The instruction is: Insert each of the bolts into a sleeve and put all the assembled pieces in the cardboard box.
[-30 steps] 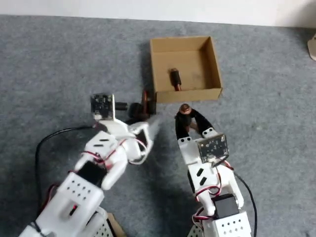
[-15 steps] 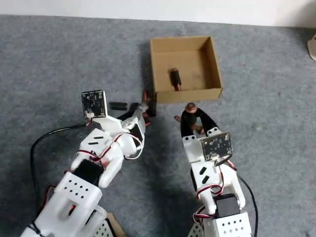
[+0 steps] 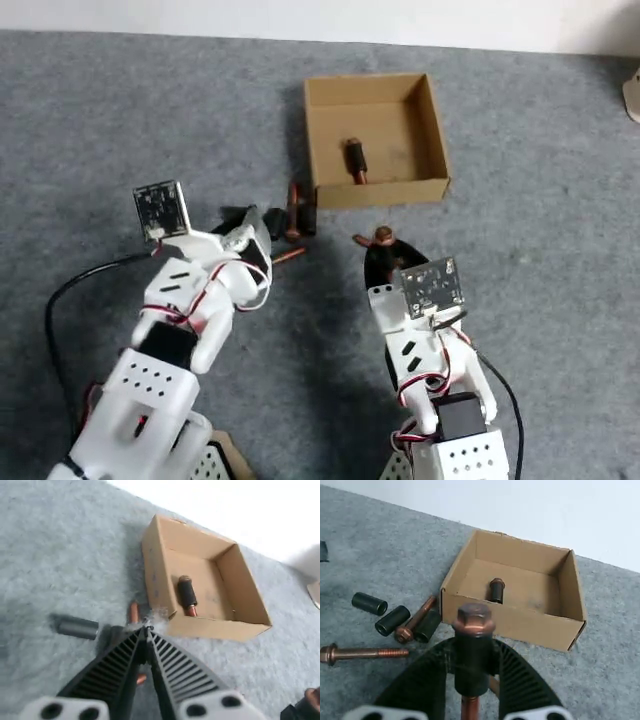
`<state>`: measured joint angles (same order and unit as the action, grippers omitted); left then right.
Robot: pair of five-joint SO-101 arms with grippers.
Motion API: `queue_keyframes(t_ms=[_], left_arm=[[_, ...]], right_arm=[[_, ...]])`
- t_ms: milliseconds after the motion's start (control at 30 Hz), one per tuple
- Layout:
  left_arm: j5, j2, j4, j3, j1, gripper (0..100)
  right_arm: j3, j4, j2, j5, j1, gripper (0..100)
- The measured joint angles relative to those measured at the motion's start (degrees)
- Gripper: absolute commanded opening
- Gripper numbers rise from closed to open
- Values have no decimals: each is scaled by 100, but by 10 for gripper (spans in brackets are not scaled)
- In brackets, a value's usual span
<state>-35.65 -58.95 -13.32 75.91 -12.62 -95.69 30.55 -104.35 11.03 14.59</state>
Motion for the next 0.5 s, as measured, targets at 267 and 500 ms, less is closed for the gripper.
queue_keyframes(t_ms=[267, 500], left_arm=[[0, 0, 888, 360, -9, 11], [0, 0, 914, 360, -18, 11]], right_arm=[[0, 0, 0, 0, 0, 5], [105, 484, 0, 0, -18, 5]])
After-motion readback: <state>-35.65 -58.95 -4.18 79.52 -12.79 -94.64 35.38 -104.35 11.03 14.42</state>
